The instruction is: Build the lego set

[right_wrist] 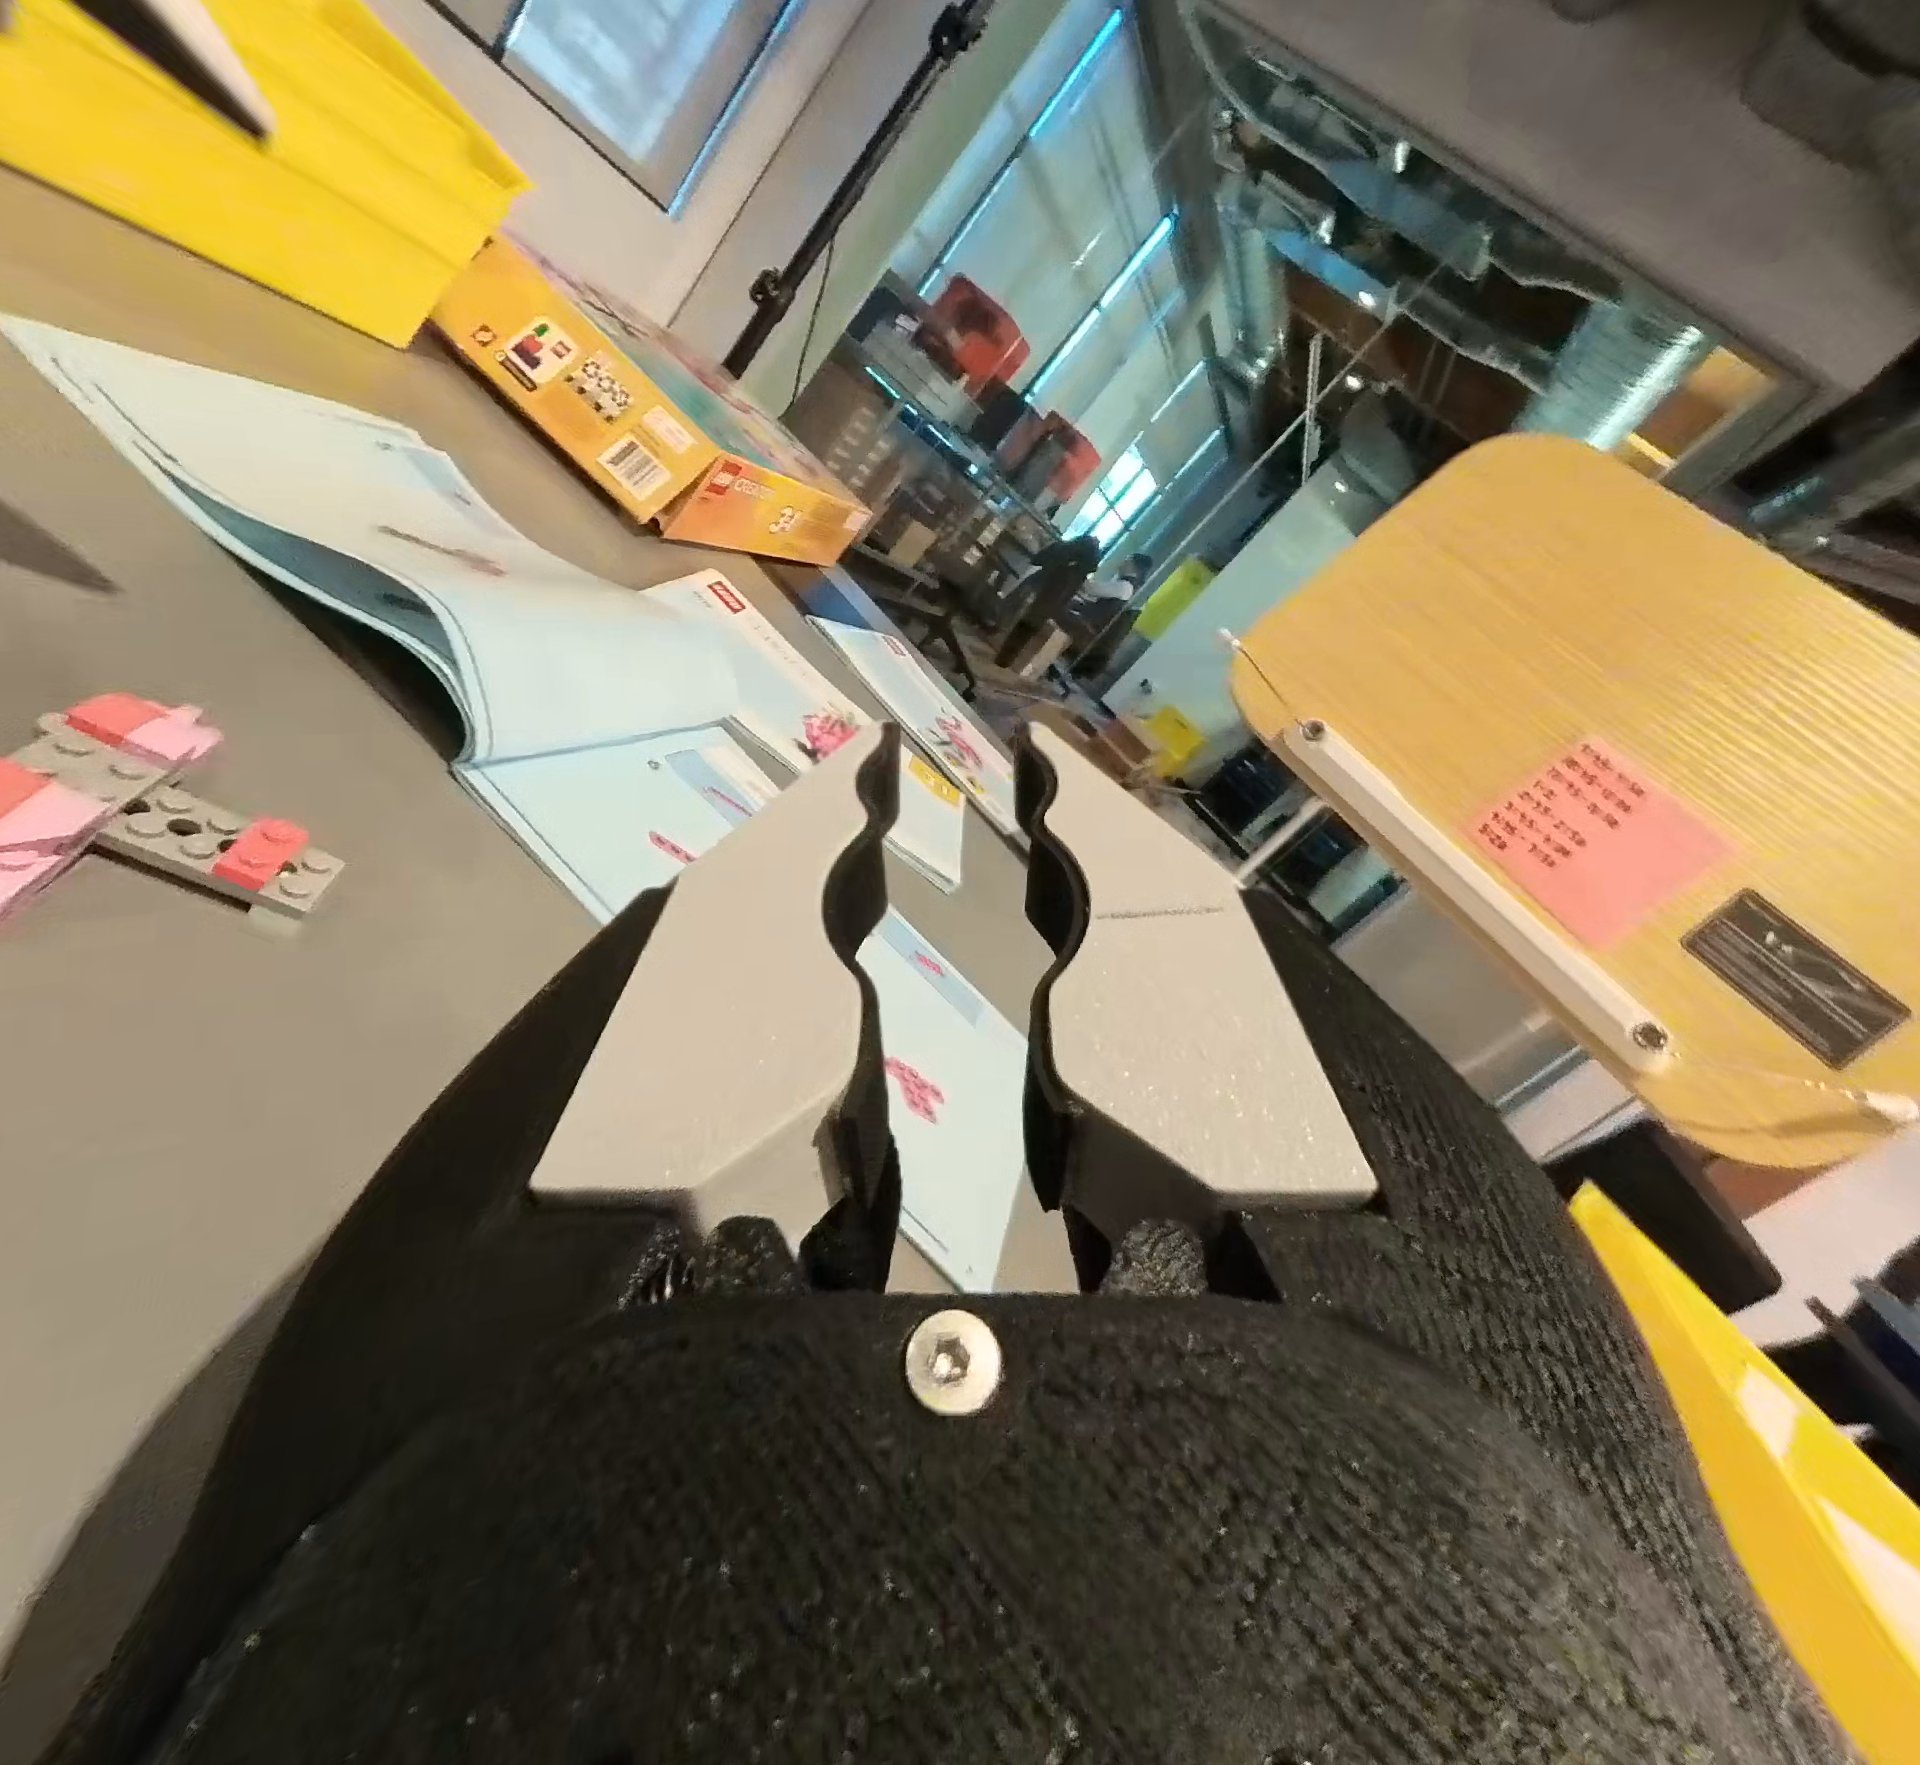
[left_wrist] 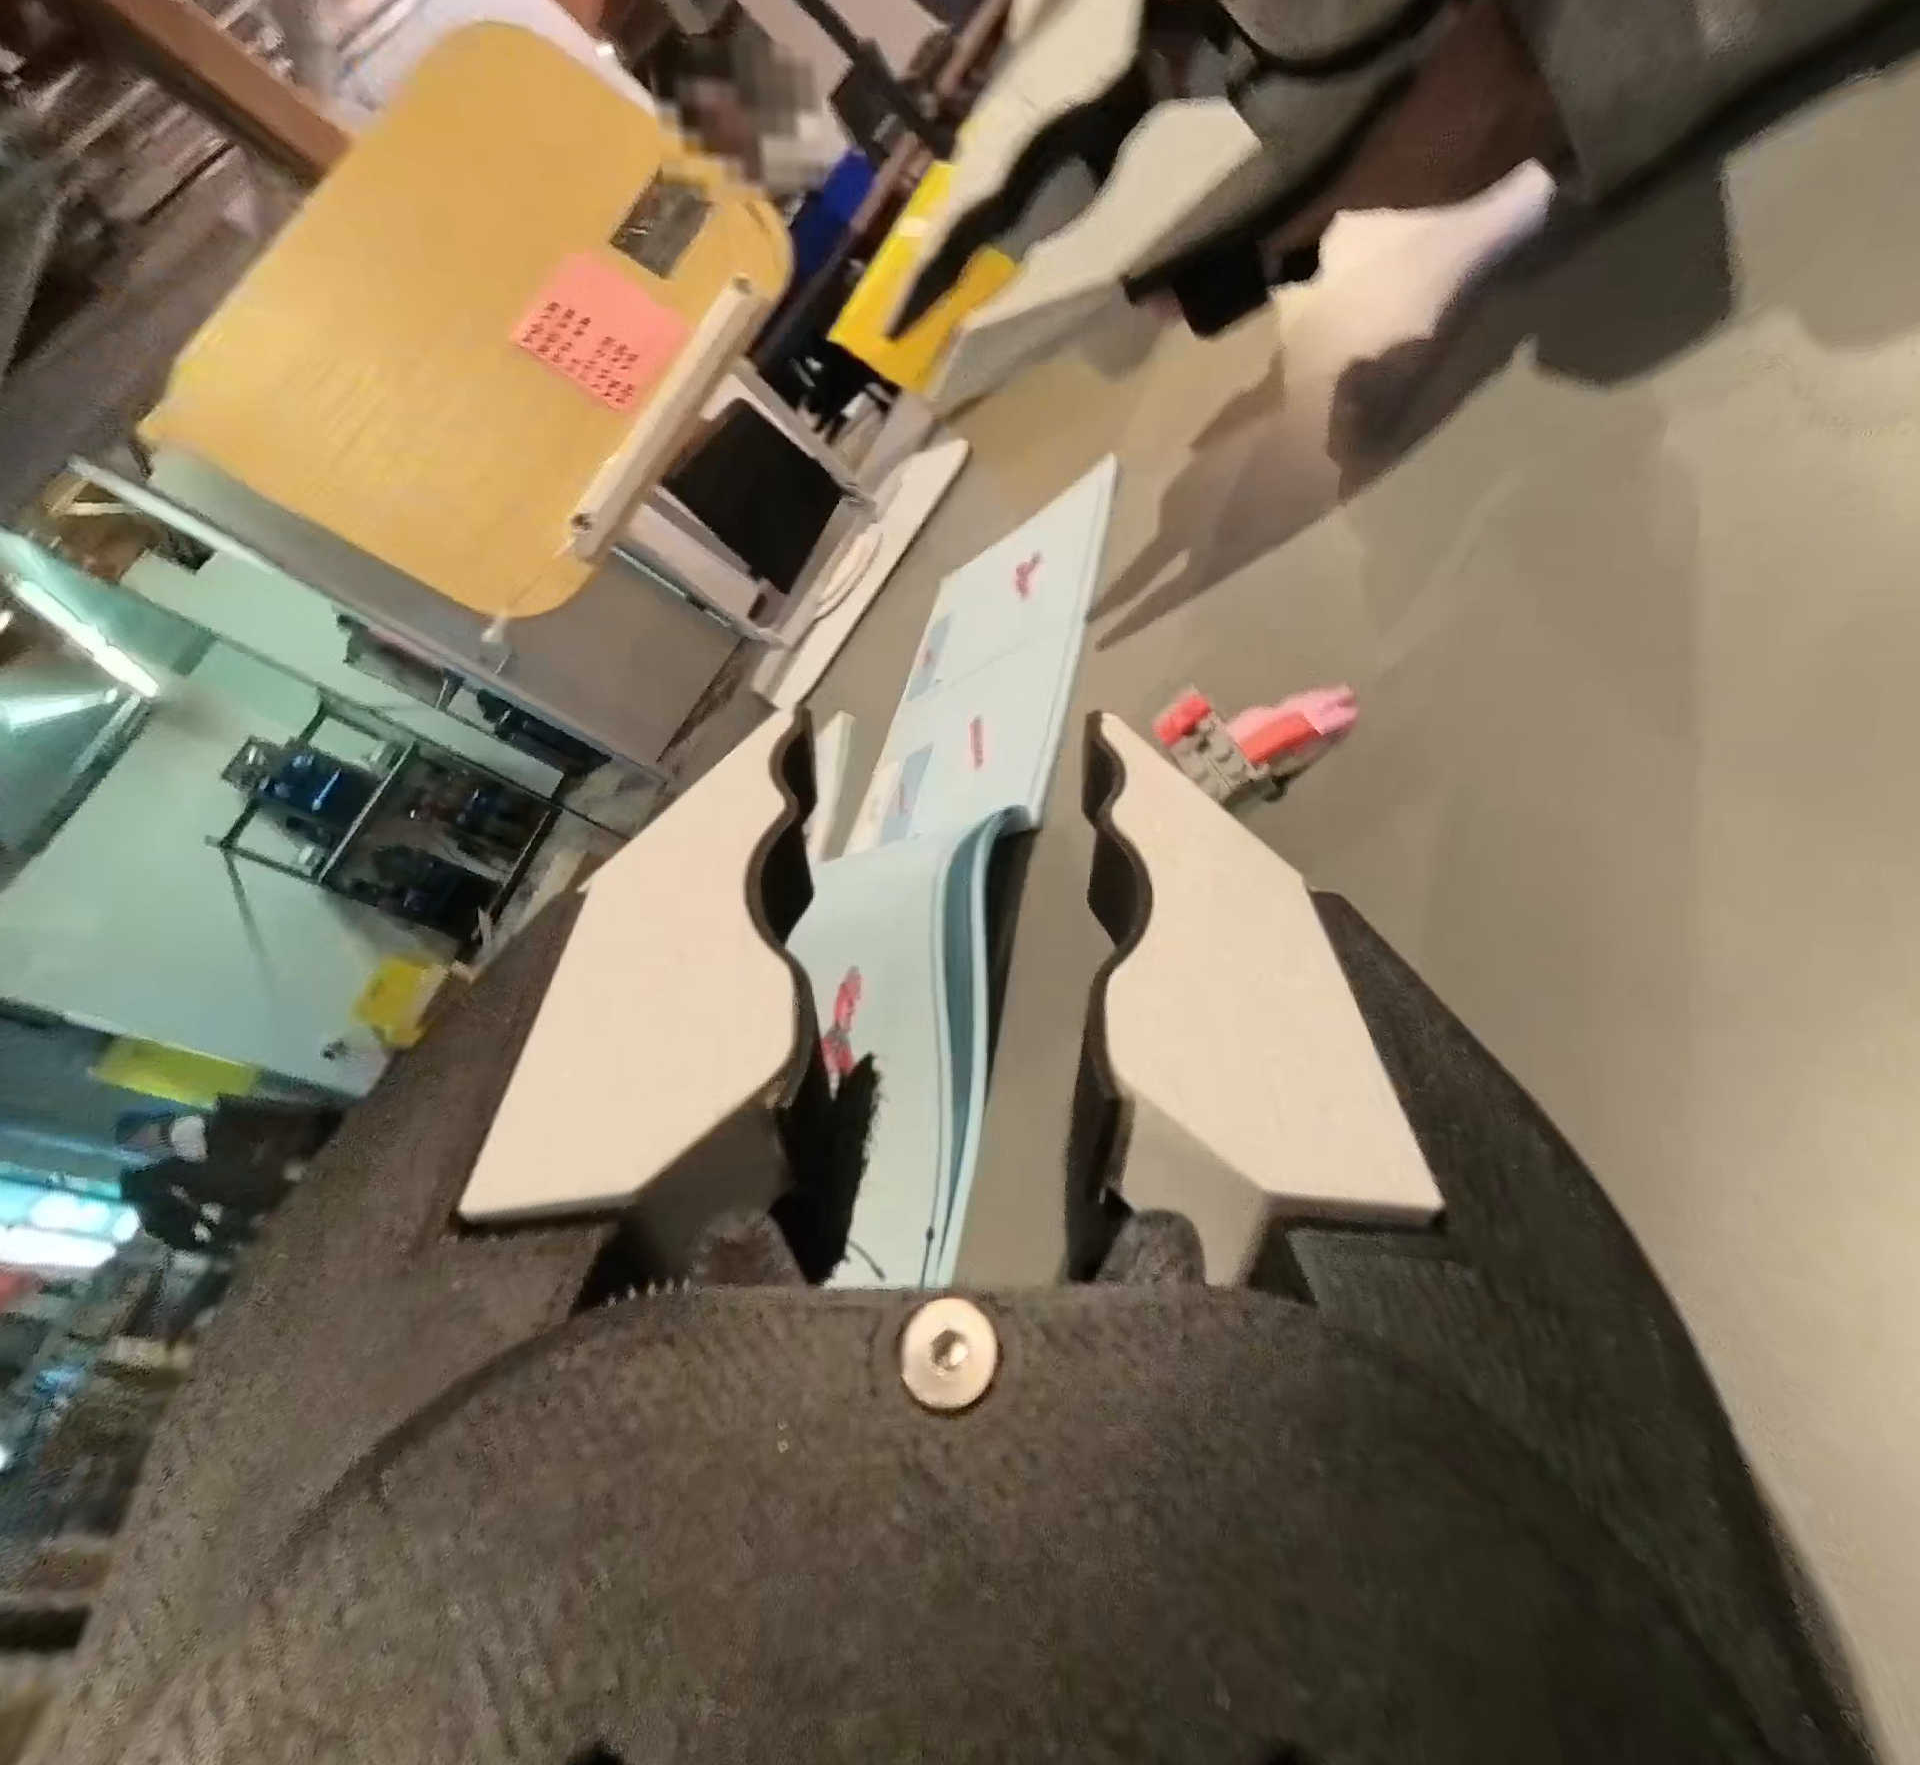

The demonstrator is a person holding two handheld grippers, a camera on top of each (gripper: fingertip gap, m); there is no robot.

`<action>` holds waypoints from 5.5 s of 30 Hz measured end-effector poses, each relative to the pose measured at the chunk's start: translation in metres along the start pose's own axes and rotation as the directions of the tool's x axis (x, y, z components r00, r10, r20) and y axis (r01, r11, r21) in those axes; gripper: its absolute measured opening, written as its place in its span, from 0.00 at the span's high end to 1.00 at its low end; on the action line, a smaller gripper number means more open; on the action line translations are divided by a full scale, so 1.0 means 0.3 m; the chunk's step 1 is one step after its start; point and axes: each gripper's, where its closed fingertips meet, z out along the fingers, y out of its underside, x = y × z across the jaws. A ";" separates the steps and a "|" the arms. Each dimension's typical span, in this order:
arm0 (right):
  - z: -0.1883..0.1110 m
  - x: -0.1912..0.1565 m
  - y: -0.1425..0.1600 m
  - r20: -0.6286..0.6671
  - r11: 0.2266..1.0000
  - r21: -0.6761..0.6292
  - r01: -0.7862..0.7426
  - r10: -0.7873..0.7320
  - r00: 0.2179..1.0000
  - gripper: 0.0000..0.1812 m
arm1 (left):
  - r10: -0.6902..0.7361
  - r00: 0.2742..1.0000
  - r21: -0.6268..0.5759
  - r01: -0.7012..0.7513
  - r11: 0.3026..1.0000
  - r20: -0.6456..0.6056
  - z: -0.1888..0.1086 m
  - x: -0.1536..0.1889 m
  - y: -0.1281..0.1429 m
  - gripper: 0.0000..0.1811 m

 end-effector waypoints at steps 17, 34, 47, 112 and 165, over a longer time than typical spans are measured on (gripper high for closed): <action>-0.001 0.010 -0.006 0.019 0.990 0.034 -0.135 0.134 0.991 0.92 | -0.431 0.549 -0.205 0.756 0.622 0.716 -0.896 -0.632 0.349 0.75; 0.004 -0.013 -0.007 0.053 0.986 0.026 -0.166 0.165 0.985 0.95 | -0.606 0.560 -0.605 0.781 0.157 0.565 -0.813 -0.541 0.736 0.83; 0.006 -0.009 0.011 0.048 0.988 0.006 -0.156 0.156 0.987 0.96 | -0.577 0.586 -0.768 0.630 -0.117 0.569 -0.609 -0.592 1.035 0.83; 0.023 -0.048 0.030 0.082 0.994 -0.036 -0.104 0.107 0.991 0.97 | -0.740 0.336 -0.710 0.653 -0.262 0.582 -0.563 -0.529 1.014 1.00; 0.020 -0.057 0.029 0.095 0.995 -0.042 -0.087 0.090 0.991 0.97 | -0.575 0.582 -0.818 0.421 -0.393 0.576 -0.865 -0.404 1.008 0.97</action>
